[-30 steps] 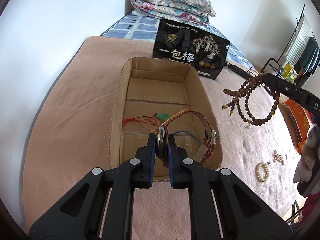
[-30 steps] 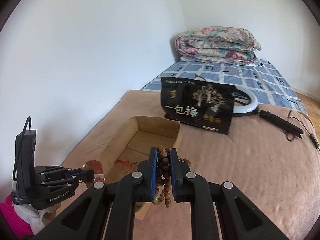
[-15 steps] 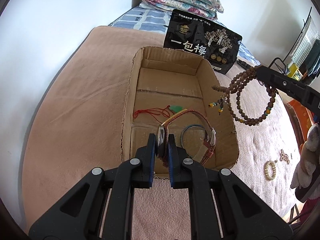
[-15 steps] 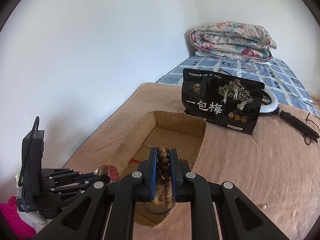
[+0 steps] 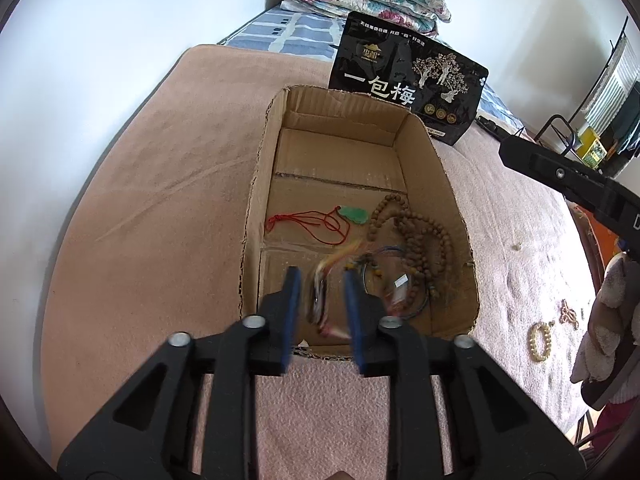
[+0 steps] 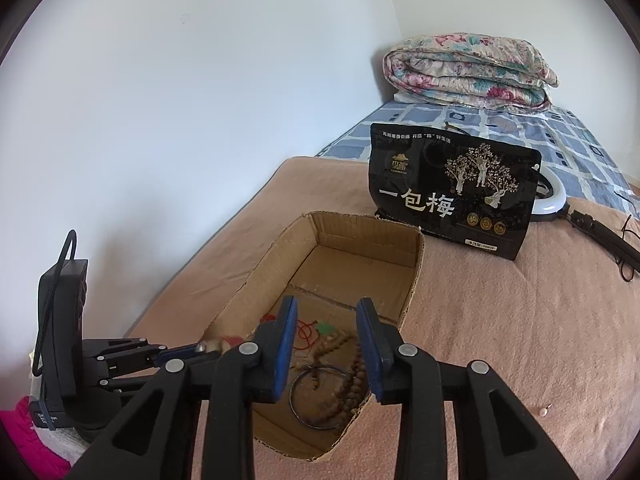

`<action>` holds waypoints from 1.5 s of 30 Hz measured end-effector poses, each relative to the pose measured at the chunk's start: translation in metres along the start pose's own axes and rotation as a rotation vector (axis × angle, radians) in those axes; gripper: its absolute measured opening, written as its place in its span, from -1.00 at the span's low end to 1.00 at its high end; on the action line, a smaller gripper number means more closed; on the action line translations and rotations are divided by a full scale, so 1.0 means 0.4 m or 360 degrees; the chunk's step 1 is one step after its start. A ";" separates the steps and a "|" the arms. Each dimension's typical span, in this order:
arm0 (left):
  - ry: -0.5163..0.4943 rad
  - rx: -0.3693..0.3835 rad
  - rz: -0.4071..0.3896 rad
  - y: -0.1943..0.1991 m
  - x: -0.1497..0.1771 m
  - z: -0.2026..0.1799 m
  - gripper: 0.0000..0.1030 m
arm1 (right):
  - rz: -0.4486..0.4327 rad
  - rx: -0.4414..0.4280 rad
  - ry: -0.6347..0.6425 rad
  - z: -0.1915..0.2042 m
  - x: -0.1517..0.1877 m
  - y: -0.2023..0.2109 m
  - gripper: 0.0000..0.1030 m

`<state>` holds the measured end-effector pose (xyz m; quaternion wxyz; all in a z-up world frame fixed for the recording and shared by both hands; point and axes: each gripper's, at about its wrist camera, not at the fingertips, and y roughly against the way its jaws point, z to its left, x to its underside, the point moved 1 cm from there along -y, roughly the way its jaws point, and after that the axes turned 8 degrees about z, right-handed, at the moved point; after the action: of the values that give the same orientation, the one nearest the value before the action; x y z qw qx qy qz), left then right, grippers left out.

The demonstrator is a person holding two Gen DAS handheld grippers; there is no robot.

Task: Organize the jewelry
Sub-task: 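Carry the watch with the left gripper while the right gripper carries the mala into the box, then open both grippers and withdraw them toward the remaining pearls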

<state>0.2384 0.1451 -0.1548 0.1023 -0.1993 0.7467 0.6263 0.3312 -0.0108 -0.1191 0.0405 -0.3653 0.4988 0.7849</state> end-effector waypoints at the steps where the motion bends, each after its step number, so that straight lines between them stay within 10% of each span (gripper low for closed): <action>1: 0.0003 -0.0002 -0.0011 0.002 0.001 0.000 -0.38 | -0.0001 0.0004 0.0002 -0.001 0.000 0.001 -0.36; 19: 0.0006 -0.0011 -0.0053 0.026 -0.001 -0.024 -0.37 | -0.0016 0.0088 -0.0047 -0.038 0.015 0.039 -0.20; 45: -0.0271 0.0025 -0.0253 0.130 0.012 -0.281 -0.13 | -0.0140 0.0324 -0.0185 -0.204 0.101 0.243 0.65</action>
<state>0.2228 0.0417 -0.0883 0.2161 -0.2032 0.7221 0.6250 0.3037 -0.1379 -0.0902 0.1407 -0.3347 0.5561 0.7476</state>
